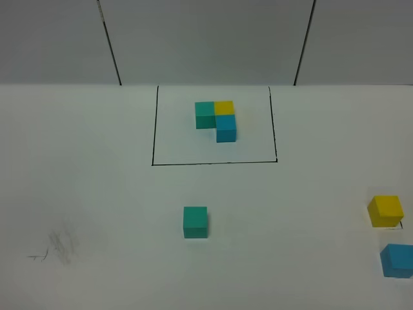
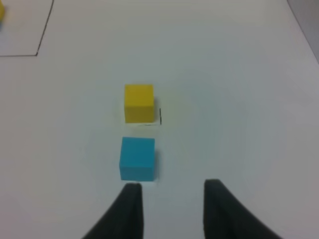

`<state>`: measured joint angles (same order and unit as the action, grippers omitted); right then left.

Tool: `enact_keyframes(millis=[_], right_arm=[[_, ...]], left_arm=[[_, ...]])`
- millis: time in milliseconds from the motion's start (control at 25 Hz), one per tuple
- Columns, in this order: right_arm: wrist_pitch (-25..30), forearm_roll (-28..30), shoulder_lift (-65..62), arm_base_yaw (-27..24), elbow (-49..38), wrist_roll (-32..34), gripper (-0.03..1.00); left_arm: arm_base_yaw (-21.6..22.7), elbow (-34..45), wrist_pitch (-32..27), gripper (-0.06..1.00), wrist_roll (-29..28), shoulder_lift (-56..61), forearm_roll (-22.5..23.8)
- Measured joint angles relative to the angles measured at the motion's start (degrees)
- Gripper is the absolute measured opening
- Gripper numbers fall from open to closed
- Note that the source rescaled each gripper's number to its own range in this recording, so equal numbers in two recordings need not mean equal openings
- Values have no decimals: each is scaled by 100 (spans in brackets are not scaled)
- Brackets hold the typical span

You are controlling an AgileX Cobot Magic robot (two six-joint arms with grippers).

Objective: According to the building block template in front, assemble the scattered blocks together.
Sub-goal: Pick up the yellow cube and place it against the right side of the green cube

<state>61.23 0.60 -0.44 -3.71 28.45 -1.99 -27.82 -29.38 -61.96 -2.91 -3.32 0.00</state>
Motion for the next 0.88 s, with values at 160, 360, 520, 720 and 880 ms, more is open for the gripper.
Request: enact_keyframes(millis=[160, 360, 520, 720, 880], right_arm=[[0, 0, 0, 0, 0, 0, 0], [0, 0, 0, 0, 0, 0, 0], [0, 0, 0, 0, 0, 0, 0], [0, 0, 0, 0, 0, 0, 0], [0, 0, 0, 0, 0, 0, 0]], left_arm=[[0, 5, 44, 65, -41, 0, 0], [233, 11, 84, 64, -41, 159, 0], [1085, 25, 84, 64, -41, 361, 0], [1994, 30, 84, 64, -41, 361, 0], [2613, 30, 84, 64, -41, 361, 0]])
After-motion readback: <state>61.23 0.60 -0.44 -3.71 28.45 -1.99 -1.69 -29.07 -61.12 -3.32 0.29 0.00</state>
